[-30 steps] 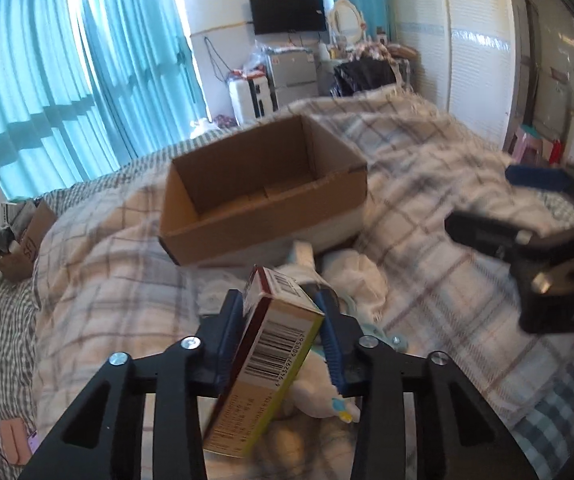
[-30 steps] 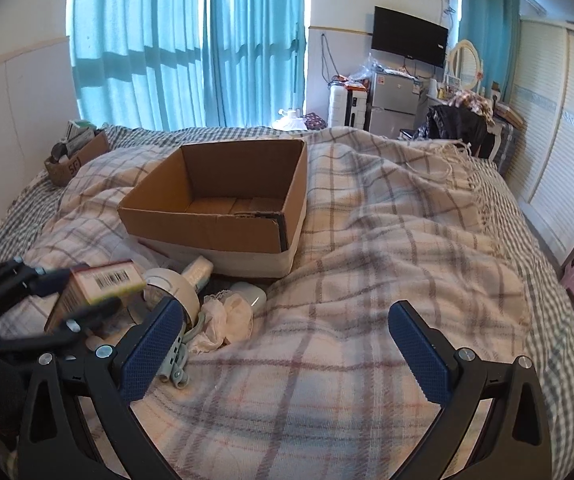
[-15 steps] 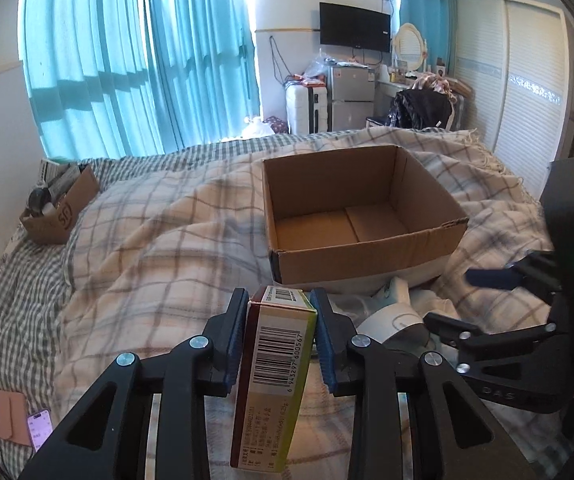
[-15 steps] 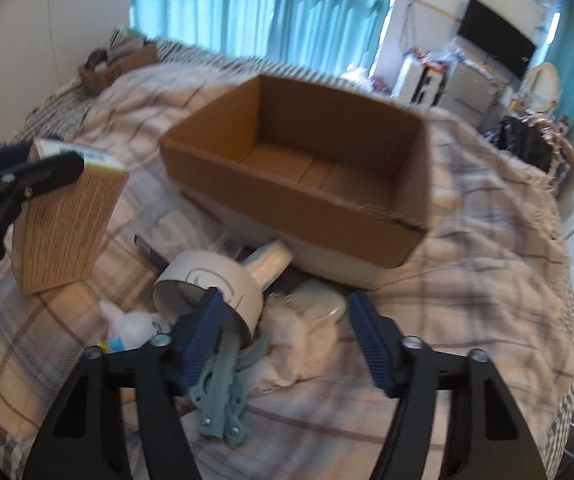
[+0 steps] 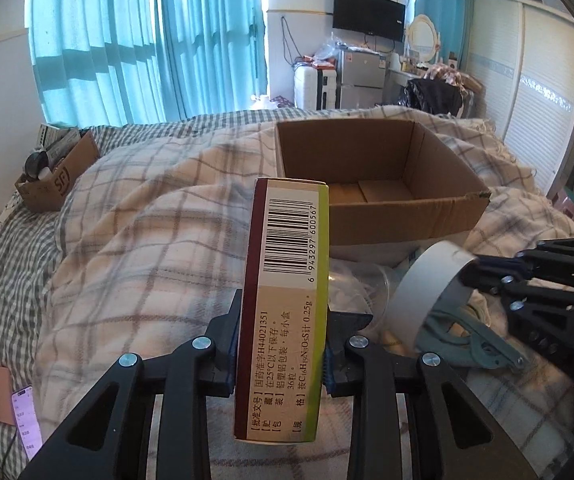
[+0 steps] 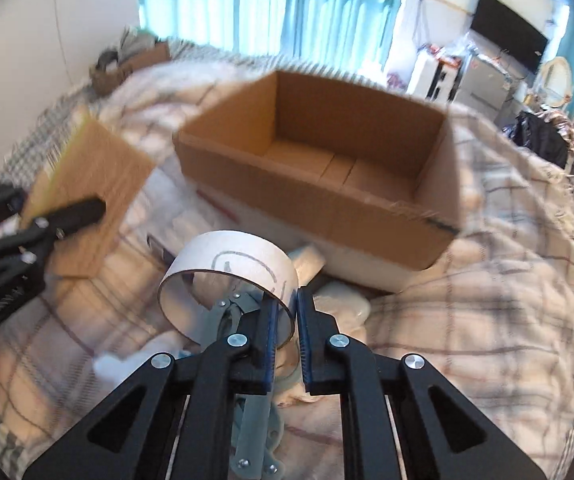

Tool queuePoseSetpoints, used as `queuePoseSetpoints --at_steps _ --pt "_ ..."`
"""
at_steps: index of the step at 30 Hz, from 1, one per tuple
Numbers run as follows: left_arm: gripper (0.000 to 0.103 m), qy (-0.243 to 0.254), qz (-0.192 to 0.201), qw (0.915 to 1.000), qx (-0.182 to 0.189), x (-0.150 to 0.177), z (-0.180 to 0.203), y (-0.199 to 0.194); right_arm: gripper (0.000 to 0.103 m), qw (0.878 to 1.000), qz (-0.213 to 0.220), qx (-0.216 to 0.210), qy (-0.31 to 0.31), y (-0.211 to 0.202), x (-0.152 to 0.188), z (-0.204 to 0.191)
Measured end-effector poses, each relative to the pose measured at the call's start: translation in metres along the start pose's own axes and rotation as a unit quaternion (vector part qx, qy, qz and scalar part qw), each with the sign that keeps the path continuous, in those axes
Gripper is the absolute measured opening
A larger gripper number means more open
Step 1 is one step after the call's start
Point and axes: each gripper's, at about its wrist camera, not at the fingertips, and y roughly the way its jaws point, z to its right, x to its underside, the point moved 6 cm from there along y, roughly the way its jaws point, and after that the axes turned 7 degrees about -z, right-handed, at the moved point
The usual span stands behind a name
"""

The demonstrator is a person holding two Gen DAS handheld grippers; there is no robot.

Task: Organize objects
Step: 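Carry the medicine box and white tape roll into the cardboard box with both grippers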

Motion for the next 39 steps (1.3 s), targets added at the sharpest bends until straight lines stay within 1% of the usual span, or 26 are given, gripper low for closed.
queuePoseSetpoints --at_steps 3,7,9,13,18,22,26,29,32,35,37,39 --pt "0.030 -0.009 0.009 0.9999 0.010 -0.008 -0.002 -0.009 0.007 1.000 0.030 0.003 0.005 -0.024 -0.008 0.008" --pt "0.030 -0.007 0.029 0.9994 0.016 -0.030 0.000 -0.025 0.007 0.998 0.062 0.013 0.001 -0.053 -0.027 0.015" --pt "0.030 -0.008 0.037 0.9989 0.026 -0.044 0.001 -0.030 0.007 0.997 0.073 0.016 0.000 -0.064 -0.040 0.021" --pt "0.030 -0.005 0.056 0.9980 0.028 -0.078 0.006 -0.034 0.007 0.995 0.091 0.029 -0.003 -0.079 -0.064 0.034" --pt "0.030 0.001 0.072 0.9966 0.039 -0.124 0.017 -0.025 0.006 0.993 0.110 0.048 -0.018 -0.088 -0.098 0.047" --pt "0.030 0.008 0.067 0.9966 0.048 -0.150 0.031 0.001 0.006 0.992 0.107 0.058 -0.029 -0.073 -0.121 0.054" --pt "0.030 0.007 0.050 0.9969 0.060 -0.160 0.037 0.036 0.006 0.994 0.091 0.062 -0.021 -0.042 -0.135 0.070" --pt "0.030 0.009 0.028 0.9972 0.069 -0.154 0.041 0.066 0.006 0.996 0.076 0.052 -0.007 -0.015 -0.131 0.081" --pt "0.030 0.022 0.005 0.9973 0.070 -0.142 0.047 0.090 0.006 0.998 0.051 0.038 0.004 0.014 -0.122 0.088" --pt "0.030 0.027 -0.006 0.9969 0.074 -0.132 0.049 0.100 0.006 0.999 0.039 0.028 0.013 0.030 -0.115 0.094" --pt "0.030 0.029 -0.007 0.9968 0.074 -0.130 0.051 0.099 0.006 0.999 0.040 0.025 0.015 0.031 -0.113 0.096" --pt "0.034 0.032 -0.004 0.9971 0.069 -0.129 0.052 0.094 0.006 0.999 0.045 0.022 0.017 0.027 -0.113 0.096"
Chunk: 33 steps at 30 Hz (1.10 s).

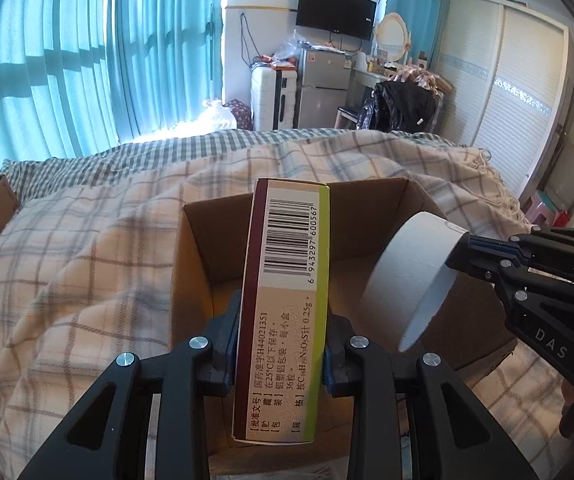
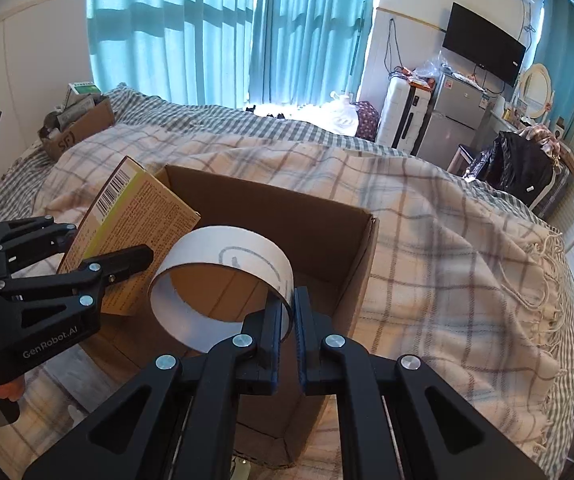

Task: Organize objects
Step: 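Carry the medicine box and white tape roll into the cardboard box with both grippers, then grasp the white figurine with the left gripper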

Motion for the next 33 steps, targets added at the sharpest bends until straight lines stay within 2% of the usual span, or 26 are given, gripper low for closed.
queuePoseSetpoints --at_steps 1,3,5,8,12,14,17,22,27,30,33 --pt "0.036 0.001 0.006 1.0000 -0.004 -0.002 0.000 -0.005 0.006 1.000 0.003 -0.001 0.002 -0.003 0.000 -0.001" --pt "0.059 -0.001 0.020 0.9997 -0.015 -0.004 -0.001 -0.018 0.007 1.000 0.012 -0.004 0.009 -0.014 -0.001 -0.001" --pt "0.070 -0.003 0.038 0.9989 -0.026 -0.004 -0.001 -0.039 0.013 0.999 0.022 -0.008 0.022 -0.029 -0.002 0.001" --pt "0.072 -0.008 0.053 0.9982 -0.027 -0.008 -0.002 -0.065 0.028 0.999 0.033 -0.004 0.034 -0.052 -0.003 0.000" --pt "0.083 -0.008 0.075 0.9962 -0.042 -0.012 -0.001 -0.104 0.034 0.998 0.056 0.001 0.040 -0.095 -0.004 -0.002" --pt "0.085 -0.008 0.087 0.9951 -0.046 -0.012 0.002 -0.126 0.044 0.997 0.069 0.006 0.042 -0.119 -0.005 -0.002" --pt "0.095 -0.018 0.099 0.9941 -0.041 -0.015 0.004 -0.154 0.056 0.995 0.086 0.006 0.048 -0.156 -0.005 -0.001" --pt "0.097 -0.034 0.115 0.9918 -0.044 -0.014 0.007 -0.192 0.060 0.991 0.104 -0.029 0.075 -0.212 -0.003 0.009" --pt "0.101 -0.036 0.125 0.9892 -0.067 -0.007 0.013 -0.217 0.067 0.989 0.124 -0.003 0.075 -0.260 0.002 0.022" --pt "0.101 -0.042 0.120 0.9889 -0.078 0.001 0.016 -0.219 0.070 0.990 0.123 0.008 0.071 -0.266 0.010 0.025" --pt "0.101 -0.051 0.108 0.9899 -0.077 0.012 0.016 -0.209 0.071 0.991 0.112 0.007 0.073 -0.253 0.025 0.023"
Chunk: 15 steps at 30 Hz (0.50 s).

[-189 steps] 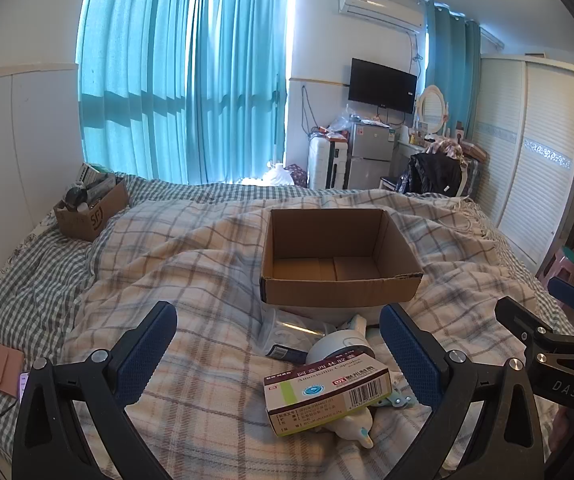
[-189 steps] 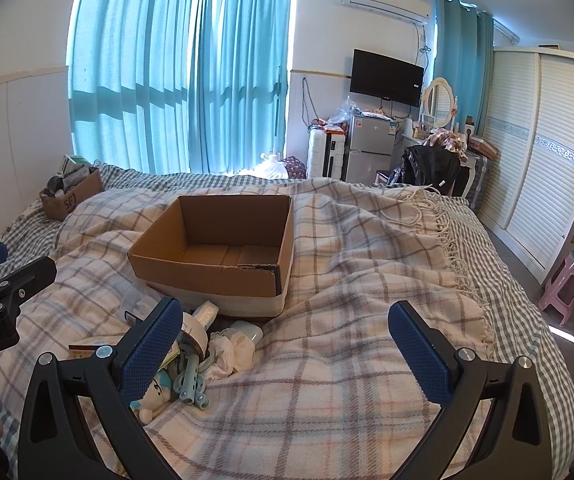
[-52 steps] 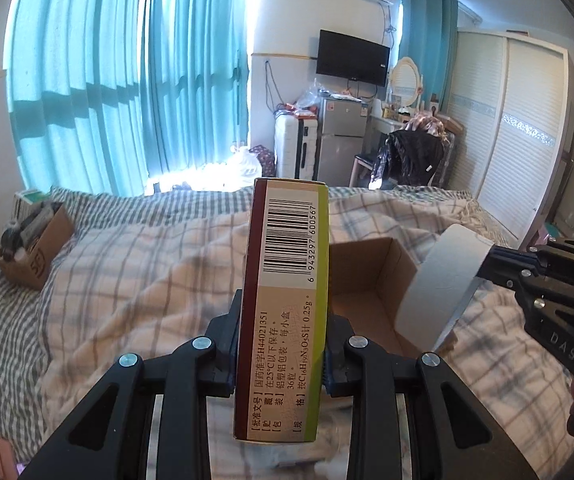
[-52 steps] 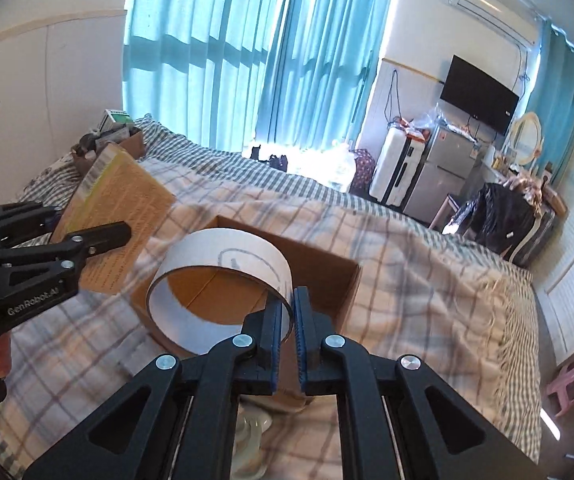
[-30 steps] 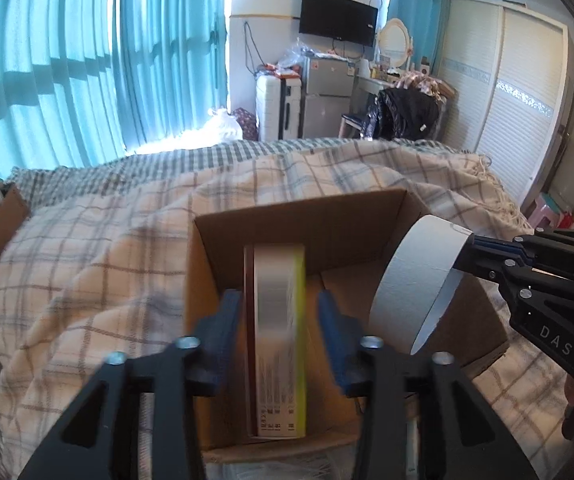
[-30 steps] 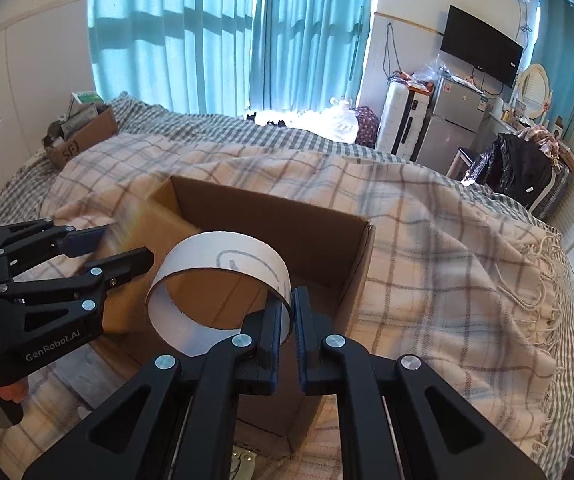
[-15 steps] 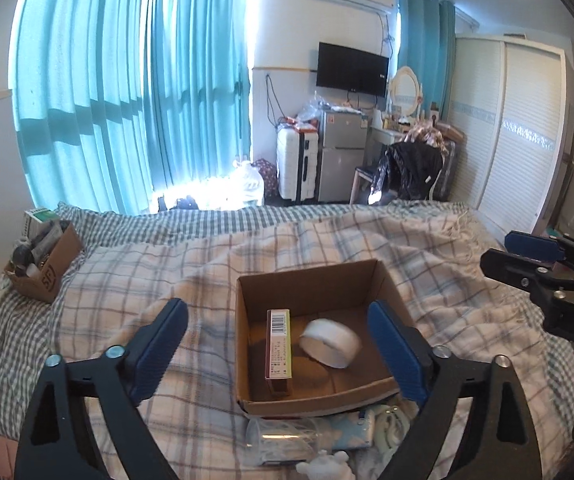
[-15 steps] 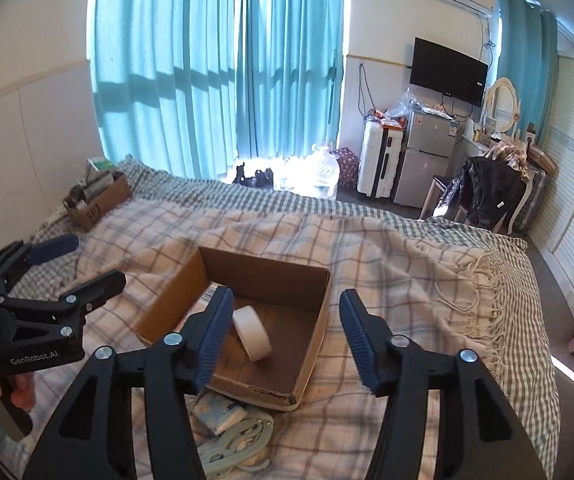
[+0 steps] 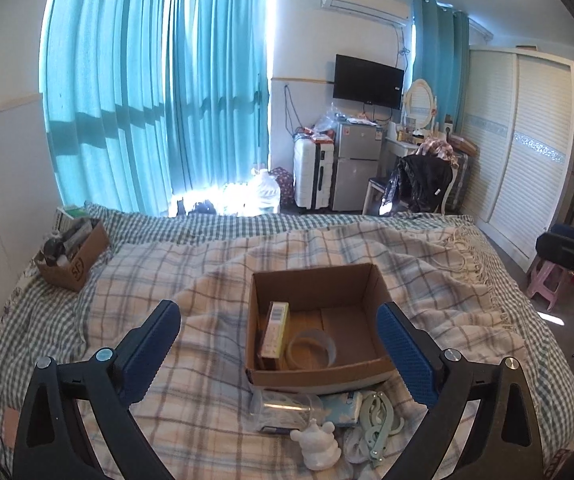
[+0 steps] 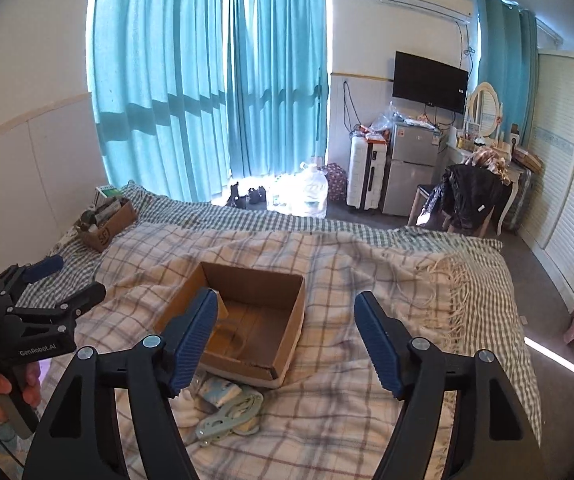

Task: Organize objects
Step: 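Grasp the white figurine with the left gripper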

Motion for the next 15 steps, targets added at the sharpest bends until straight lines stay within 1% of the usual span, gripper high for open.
queuePoseSetpoints --at_steps 4,9,10,12,15 --pt "0.101 -0.002 -0.024 0.9997 -0.009 0.024 0.000 0.023 0.072 1.000 -0.018 -0.008 -0.007 0.030 0.031 -0.008" --pt "0.101 -0.001 -0.047 0.9983 -0.035 0.058 -0.007 0.054 0.078 0.998 -0.050 -0.034 -0.008 0.075 0.070 -0.022" --pt "0.101 -0.003 -0.051 0.9980 -0.037 0.065 -0.008 0.059 0.081 0.997 -0.060 -0.036 -0.008 0.087 0.079 -0.026" --pt "0.101 -0.001 -0.061 0.9971 -0.045 0.080 -0.010 0.071 0.082 0.997 -0.074 -0.032 -0.008 0.103 0.091 -0.029" --pt "0.101 0.015 -0.083 0.9953 -0.048 0.104 -0.006 0.089 0.082 0.995 -0.095 -0.022 -0.010 0.128 0.112 -0.031"
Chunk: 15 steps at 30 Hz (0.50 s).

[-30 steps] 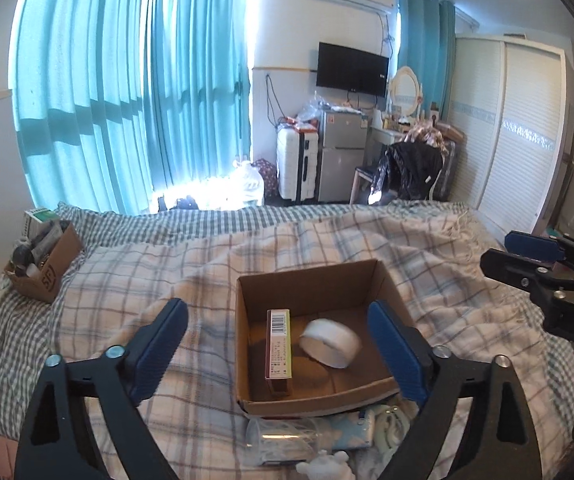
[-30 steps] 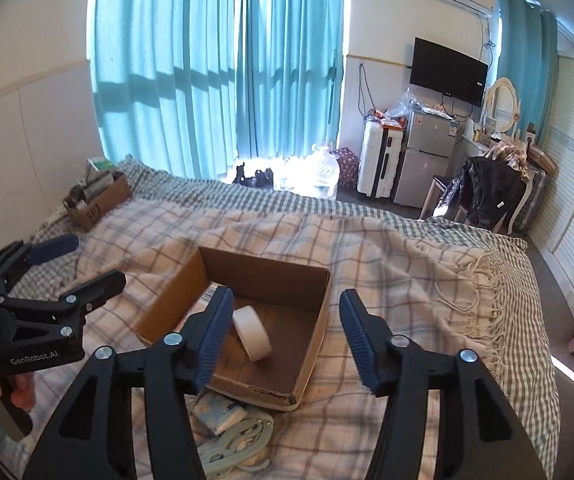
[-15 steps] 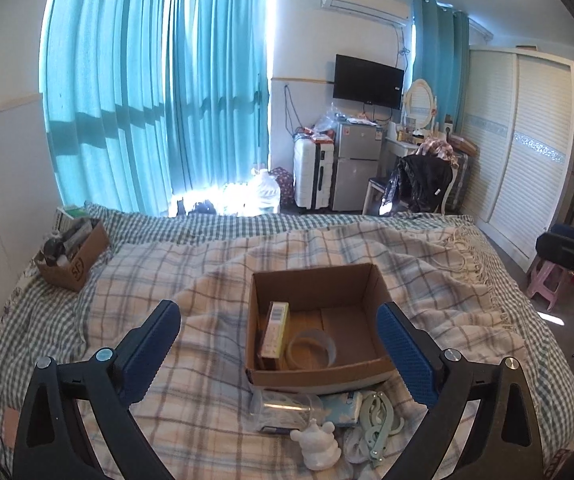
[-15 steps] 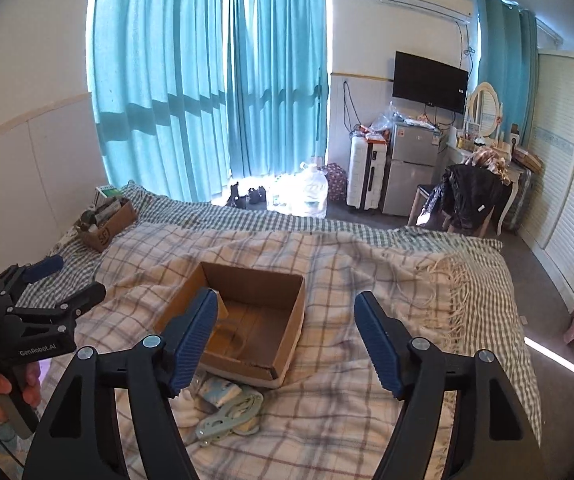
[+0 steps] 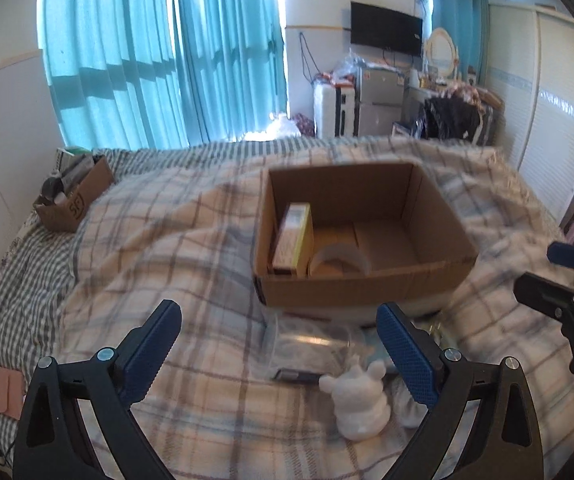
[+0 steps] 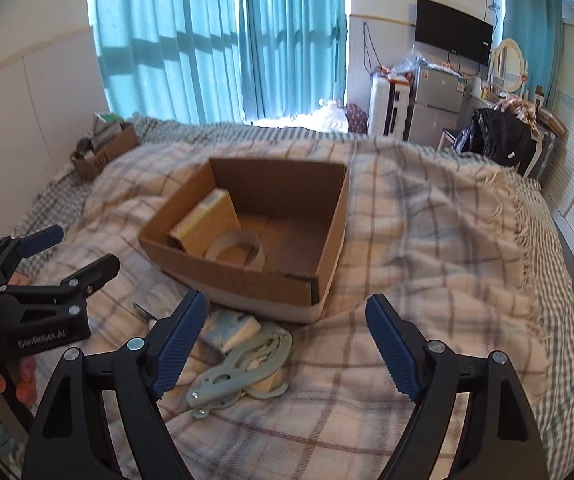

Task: Organize objects
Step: 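Grasp the white figurine with the left gripper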

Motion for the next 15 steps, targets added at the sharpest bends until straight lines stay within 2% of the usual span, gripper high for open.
queuePoseSetpoints --at_steps 2,6,11,13,15 --pt "0.101 0.007 -0.019 0.9998 0.006 0.013 0.007 0.014 0.082 1.000 -0.015 0.003 0.002 0.016 0.009 0.000" --pt "0.094 0.006 -0.064 0.9973 0.037 0.034 0.021 0.040 0.082 0.999 -0.046 0.025 -0.003 0.041 0.028 0.002" --pt "0.091 0.032 -0.107 0.9915 0.066 0.056 0.042 0.061 0.082 0.998 -0.053 0.026 0.011 0.049 0.035 0.008" --pt "0.085 0.048 -0.125 0.9876 0.082 0.064 0.055 0.070 0.082 0.998 -0.055 0.024 0.016 0.051 0.037 0.010" --pt "0.051 0.064 -0.144 0.9830 0.094 0.071 0.064 0.078 0.082 0.998 -0.057 0.026 0.018 0.053 0.038 0.010"
